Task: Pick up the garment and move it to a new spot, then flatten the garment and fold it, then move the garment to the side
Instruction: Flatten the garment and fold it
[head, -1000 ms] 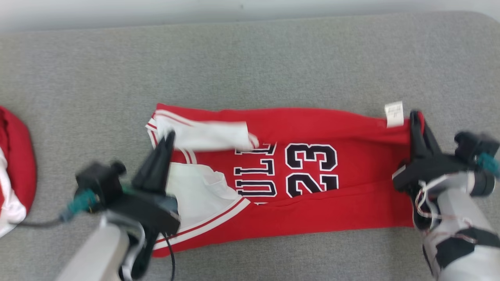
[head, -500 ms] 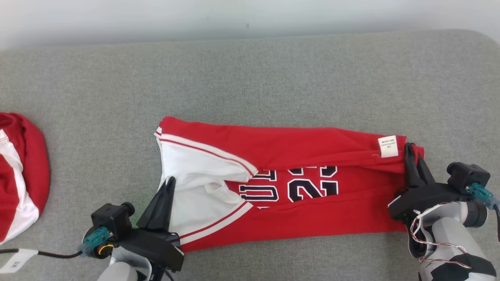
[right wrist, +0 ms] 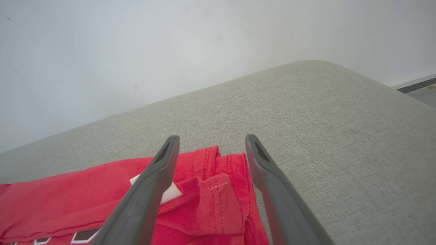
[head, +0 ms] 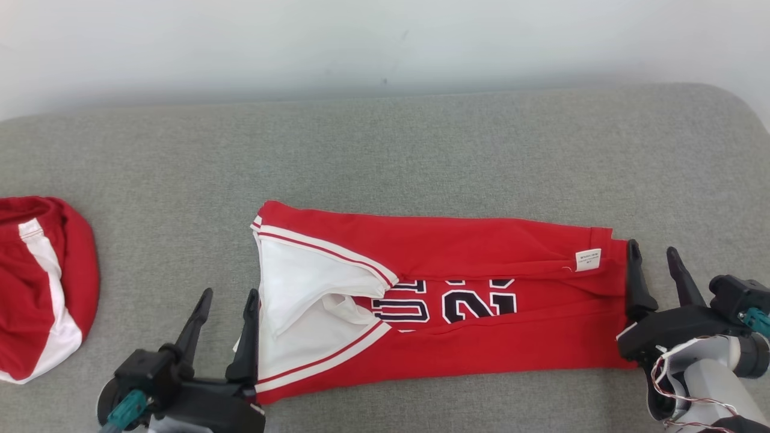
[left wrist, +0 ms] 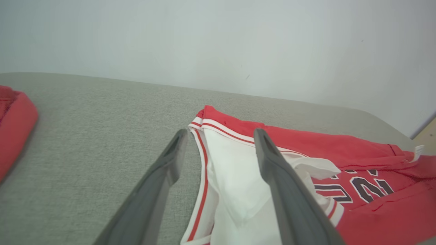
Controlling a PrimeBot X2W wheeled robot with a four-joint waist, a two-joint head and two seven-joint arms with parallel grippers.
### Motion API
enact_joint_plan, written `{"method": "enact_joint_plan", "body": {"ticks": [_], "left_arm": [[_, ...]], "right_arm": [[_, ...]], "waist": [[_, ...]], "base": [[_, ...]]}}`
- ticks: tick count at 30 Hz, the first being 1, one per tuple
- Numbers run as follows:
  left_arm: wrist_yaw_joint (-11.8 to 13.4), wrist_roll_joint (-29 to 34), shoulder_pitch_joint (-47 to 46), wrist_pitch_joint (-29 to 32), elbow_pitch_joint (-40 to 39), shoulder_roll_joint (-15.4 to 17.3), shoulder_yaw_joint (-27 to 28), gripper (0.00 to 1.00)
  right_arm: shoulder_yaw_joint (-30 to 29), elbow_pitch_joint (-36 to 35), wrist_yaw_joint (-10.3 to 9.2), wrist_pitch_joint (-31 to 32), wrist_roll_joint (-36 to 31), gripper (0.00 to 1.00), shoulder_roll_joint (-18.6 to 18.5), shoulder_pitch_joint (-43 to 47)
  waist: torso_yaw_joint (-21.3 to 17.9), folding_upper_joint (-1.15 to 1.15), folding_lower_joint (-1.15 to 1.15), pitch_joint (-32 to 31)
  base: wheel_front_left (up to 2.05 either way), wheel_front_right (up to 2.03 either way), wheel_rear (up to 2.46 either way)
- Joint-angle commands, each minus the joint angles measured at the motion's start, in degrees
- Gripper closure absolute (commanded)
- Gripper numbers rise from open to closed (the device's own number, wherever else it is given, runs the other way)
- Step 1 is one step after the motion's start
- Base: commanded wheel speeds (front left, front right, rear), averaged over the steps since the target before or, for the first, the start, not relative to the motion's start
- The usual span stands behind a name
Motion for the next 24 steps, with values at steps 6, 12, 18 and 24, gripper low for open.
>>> {"method": "enact_joint_plan", "body": {"ticks": [6,12,18,24], "left_arm": [[-0.5,7.3,5.8,-0.2,-5.2,-3.1,6.0,0.0],[-0.8,9.5,9.2,-0.2,-6.7,-5.1,9.7,0.0],[-0.8,10.4,10.8,-0.2,-6.2,-6.1,11.3,0.0],[-0.8,11.3,10.7,-0.2,-5.5,-6.4,11.5,0.0]], "right_arm": [[-1.9,5.7,-0.14,-0.1,-2.3,0.0,-1.1,0.3],[-2.1,12.2,-0.14,-0.1,-3.4,0.0,-1.2,-1.2],[-1.3,20.4,-0.14,0.6,-3.6,0.0,-1.8,-3.5],[-0.2,25.8,-0.14,1.5,-2.6,0.0,-1.4,-5.8]], "waist": [[1.7,0.0,0.01,-1.8],[2.6,0.0,0.01,-2.7],[3.8,0.0,0.01,-2.6],[4.7,0.0,0.01,-2.9]], "base": [[0.0,0.0,0.0],[0.0,0.0,0.0],[0.0,0.0,0.0],[0.0,0.0,0.0]]}}
